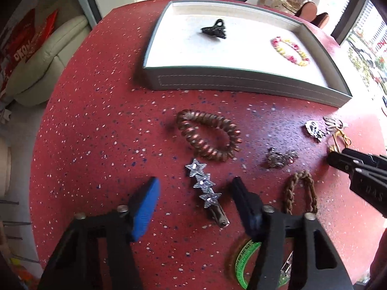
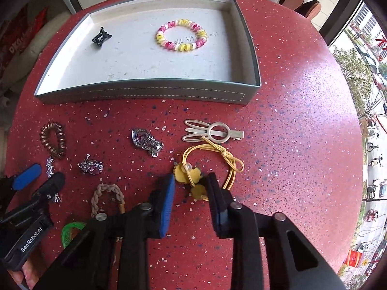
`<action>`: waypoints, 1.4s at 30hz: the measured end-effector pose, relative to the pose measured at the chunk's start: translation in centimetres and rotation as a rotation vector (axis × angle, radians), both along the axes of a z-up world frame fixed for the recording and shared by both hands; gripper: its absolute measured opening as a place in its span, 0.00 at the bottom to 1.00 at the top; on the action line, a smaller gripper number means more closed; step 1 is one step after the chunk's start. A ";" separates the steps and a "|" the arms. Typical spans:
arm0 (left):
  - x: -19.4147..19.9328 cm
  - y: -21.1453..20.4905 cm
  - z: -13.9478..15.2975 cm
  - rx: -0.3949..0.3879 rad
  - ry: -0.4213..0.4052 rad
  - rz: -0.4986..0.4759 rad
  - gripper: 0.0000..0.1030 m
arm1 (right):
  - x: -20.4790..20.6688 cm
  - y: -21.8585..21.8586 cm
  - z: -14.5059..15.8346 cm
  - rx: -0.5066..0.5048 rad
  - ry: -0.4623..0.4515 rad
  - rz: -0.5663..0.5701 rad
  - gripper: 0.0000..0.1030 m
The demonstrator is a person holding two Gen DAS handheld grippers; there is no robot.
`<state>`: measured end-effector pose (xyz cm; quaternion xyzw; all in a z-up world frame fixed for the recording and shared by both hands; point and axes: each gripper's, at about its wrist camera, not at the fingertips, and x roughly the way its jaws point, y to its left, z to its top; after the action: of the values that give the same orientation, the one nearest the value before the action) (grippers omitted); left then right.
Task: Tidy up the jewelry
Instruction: 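Grasp the silver star clip with the left tool while the right tool grasps the yellow hair tie, then lower the star clip into the tray while the right tool drops the hair tie there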
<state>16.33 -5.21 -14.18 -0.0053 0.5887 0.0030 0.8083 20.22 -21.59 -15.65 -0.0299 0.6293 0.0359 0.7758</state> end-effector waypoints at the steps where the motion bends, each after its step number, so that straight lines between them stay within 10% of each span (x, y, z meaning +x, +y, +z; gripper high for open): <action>1: 0.0 -0.1 0.2 -0.001 -0.003 -0.007 0.57 | -0.1 -0.1 0.1 0.002 0.001 -0.002 0.14; 6: -0.2 -0.2 0.5 -0.025 -0.005 -0.026 0.34 | -0.8 -1.9 0.8 0.085 0.007 -0.055 0.14; 17: -0.2 3.3 1.9 -0.162 -0.011 -0.049 0.34 | -1.3 -5.0 2.3 0.269 0.006 -0.165 0.14; 42: 5.1 3.6 8.4 -0.180 -0.140 -0.089 0.34 | 4.3 -6.0 8.7 0.377 -0.115 -0.151 0.14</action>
<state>21.43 -1.59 -5.78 -0.0521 0.5283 -0.0861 0.8431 24.53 -27.61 -6.97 0.1609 0.5667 0.0929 0.8027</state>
